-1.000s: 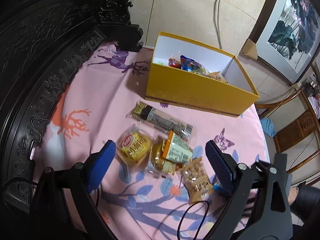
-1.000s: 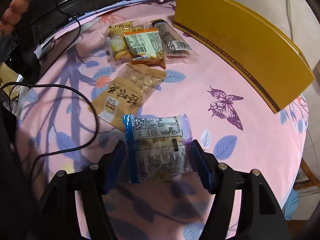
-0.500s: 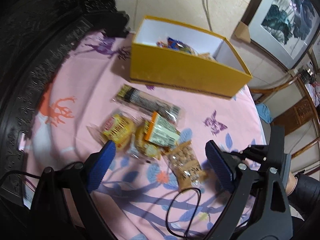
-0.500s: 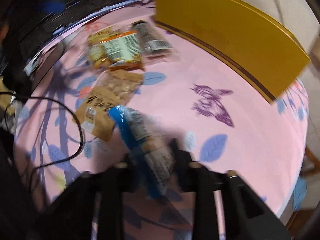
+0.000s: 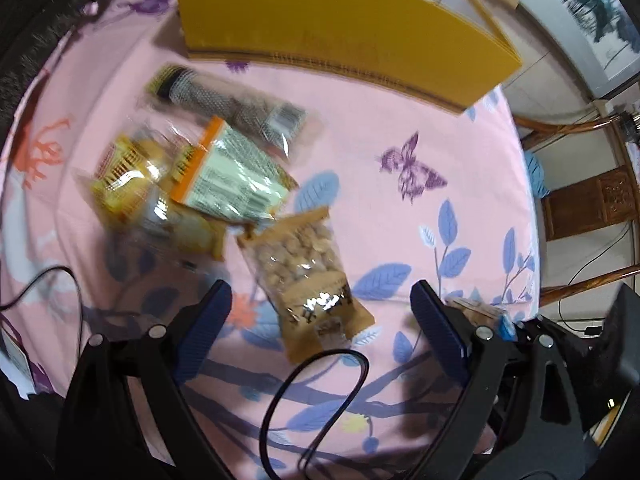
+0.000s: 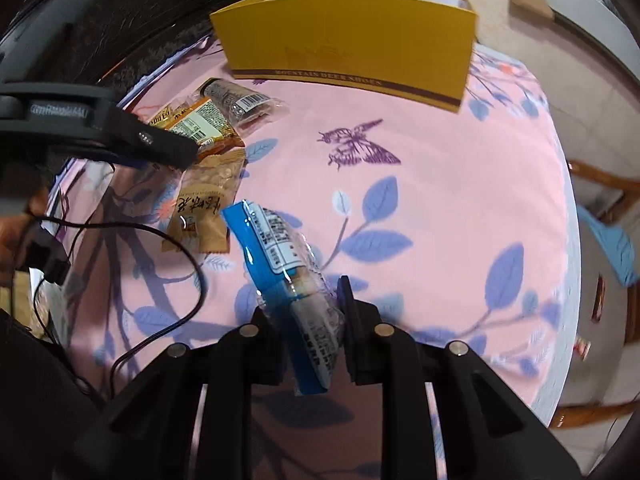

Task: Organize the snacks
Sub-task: 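Grasp the tan peanut bag with the left gripper while the right lifts its bag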

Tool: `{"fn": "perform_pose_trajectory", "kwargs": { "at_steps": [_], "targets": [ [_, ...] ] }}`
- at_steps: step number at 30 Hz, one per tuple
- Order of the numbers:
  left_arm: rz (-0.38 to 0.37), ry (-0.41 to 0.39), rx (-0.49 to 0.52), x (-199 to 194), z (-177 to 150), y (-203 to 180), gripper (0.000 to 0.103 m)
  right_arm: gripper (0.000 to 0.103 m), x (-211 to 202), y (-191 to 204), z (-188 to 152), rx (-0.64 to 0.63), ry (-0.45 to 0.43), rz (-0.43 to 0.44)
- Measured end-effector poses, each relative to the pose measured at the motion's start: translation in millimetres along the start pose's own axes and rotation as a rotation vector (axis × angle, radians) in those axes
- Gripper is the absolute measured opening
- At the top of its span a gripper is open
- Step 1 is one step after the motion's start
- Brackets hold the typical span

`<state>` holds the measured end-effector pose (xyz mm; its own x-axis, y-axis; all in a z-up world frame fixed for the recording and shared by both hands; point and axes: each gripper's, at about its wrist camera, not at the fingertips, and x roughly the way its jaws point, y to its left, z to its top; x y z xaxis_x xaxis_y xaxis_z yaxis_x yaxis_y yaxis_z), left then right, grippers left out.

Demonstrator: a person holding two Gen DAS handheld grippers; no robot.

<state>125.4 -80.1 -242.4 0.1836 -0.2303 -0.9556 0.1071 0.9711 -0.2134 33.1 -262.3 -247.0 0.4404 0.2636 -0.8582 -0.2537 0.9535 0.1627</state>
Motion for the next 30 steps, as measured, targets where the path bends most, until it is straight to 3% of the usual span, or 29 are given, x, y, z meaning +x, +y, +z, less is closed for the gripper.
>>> {"fn": "perform_pose_trajectory", "kwargs": {
  "at_steps": [7,12,15,19,23,30],
  "targets": [
    [0.061,0.125,-0.072,46,1,0,0.092,0.024,-3,-10,-4,0.046,0.007,-0.015],
    [0.103,0.129,-0.043,54,-2,-7,0.087,0.024,-2,-12,-4,0.053,0.009,-0.014],
    [0.132,0.120,-0.032,51,-4,-9,0.075,0.024,0,-13,-4,0.054,0.011,-0.009],
    [0.156,0.099,-0.041,43,-9,-2,0.050,0.024,0,-10,-2,0.046,0.012,-0.008],
    [0.115,0.080,-0.029,36,-12,2,0.039,0.024,-2,-7,-1,0.033,0.006,-0.012],
    [0.005,0.008,-0.039,13,-20,21,0.038,0.024,-12,-4,7,0.022,-0.024,-0.017]
  ]
}}
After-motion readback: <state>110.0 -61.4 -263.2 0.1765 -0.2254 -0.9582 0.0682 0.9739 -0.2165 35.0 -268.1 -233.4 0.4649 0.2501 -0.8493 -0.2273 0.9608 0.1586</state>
